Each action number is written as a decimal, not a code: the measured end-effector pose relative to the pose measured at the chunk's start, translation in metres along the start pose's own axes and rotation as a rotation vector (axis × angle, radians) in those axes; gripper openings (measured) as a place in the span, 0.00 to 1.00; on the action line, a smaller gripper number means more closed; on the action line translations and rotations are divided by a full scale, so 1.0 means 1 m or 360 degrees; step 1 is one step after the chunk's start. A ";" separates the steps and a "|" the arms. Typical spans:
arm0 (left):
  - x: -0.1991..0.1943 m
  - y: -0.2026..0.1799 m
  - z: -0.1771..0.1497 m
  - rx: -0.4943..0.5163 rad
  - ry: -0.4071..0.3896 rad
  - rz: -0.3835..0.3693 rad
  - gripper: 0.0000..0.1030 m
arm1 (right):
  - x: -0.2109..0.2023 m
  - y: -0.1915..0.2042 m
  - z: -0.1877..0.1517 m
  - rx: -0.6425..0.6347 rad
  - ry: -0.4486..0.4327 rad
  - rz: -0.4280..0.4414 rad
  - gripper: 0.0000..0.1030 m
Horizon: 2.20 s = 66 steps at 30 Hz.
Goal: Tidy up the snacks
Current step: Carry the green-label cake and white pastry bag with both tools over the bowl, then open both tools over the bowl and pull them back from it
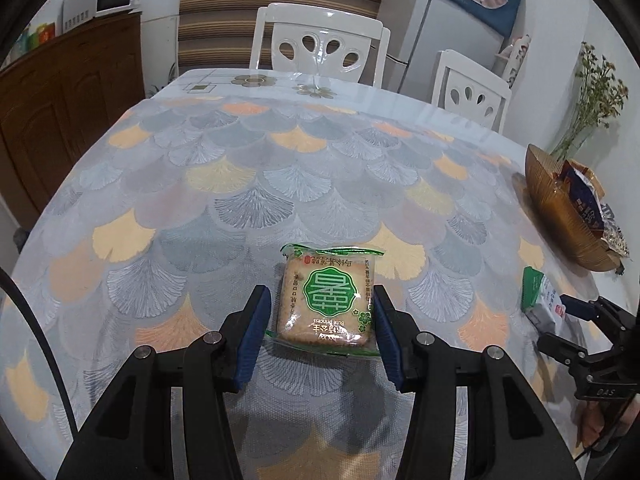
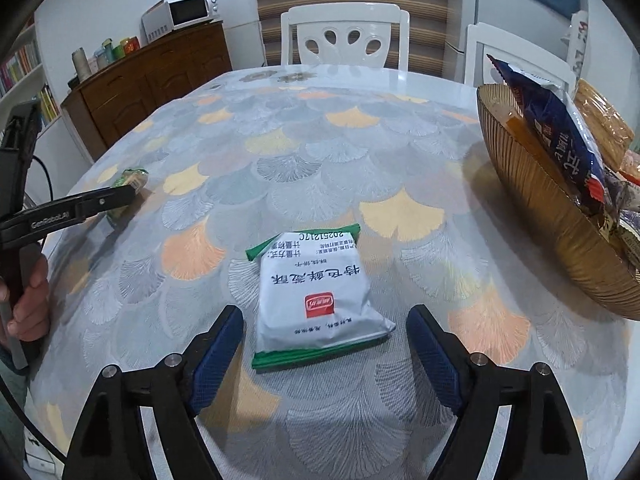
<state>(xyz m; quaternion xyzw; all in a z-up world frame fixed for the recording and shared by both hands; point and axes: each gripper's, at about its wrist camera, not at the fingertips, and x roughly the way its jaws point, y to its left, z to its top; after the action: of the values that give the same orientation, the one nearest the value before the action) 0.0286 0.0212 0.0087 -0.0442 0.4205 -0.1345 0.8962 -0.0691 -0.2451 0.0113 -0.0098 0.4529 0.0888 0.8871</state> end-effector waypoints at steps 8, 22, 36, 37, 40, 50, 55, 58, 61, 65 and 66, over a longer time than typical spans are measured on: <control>-0.001 -0.007 -0.002 0.0056 -0.0020 0.0049 0.46 | -0.001 0.006 0.000 -0.0037 -0.0038 -0.0084 0.58; -0.016 -0.037 0.007 0.0191 -0.0067 0.0071 0.46 | -0.033 -0.008 -0.013 0.0103 -0.0129 -0.0088 0.52; -0.042 -0.202 0.108 0.0546 -0.0256 -0.0418 0.46 | -0.163 -0.095 -0.001 0.0364 -0.0458 -0.0324 0.52; -0.040 -0.215 0.115 0.0573 -0.0264 -0.0431 0.46 | -0.172 -0.109 0.004 0.0419 -0.0484 -0.0354 0.52; -0.030 -0.244 0.129 0.0625 -0.0256 -0.0460 0.46 | -0.188 -0.143 0.016 0.0565 -0.0518 -0.0471 0.52; 0.012 -0.298 0.153 0.0611 -0.0162 -0.0571 0.46 | -0.183 -0.213 0.064 0.0926 -0.0525 -0.0412 0.52; 0.031 -0.308 0.163 0.0587 -0.0115 -0.0582 0.46 | -0.171 -0.224 0.098 0.0914 -0.0517 -0.0472 0.52; 0.042 -0.311 0.162 0.0550 -0.0100 -0.0626 0.46 | -0.163 -0.227 0.111 0.0904 -0.0501 -0.0509 0.53; 0.053 -0.321 0.163 0.0582 -0.0085 -0.0581 0.46 | -0.151 -0.238 0.121 0.0929 -0.0482 -0.0515 0.53; 0.061 -0.333 0.170 0.0590 -0.0094 -0.0580 0.72 | -0.132 -0.247 0.136 0.0913 -0.0437 -0.0489 0.65; 0.062 -0.334 0.170 0.0587 -0.0104 -0.0546 0.82 | -0.130 -0.248 0.136 0.0921 -0.0417 -0.0497 0.73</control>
<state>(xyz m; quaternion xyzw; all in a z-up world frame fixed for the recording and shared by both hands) 0.1287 -0.3220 0.1358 0.0451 0.3459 -0.3576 0.8663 0.0066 -0.4956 0.1798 0.1844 0.3345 -0.1794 0.9066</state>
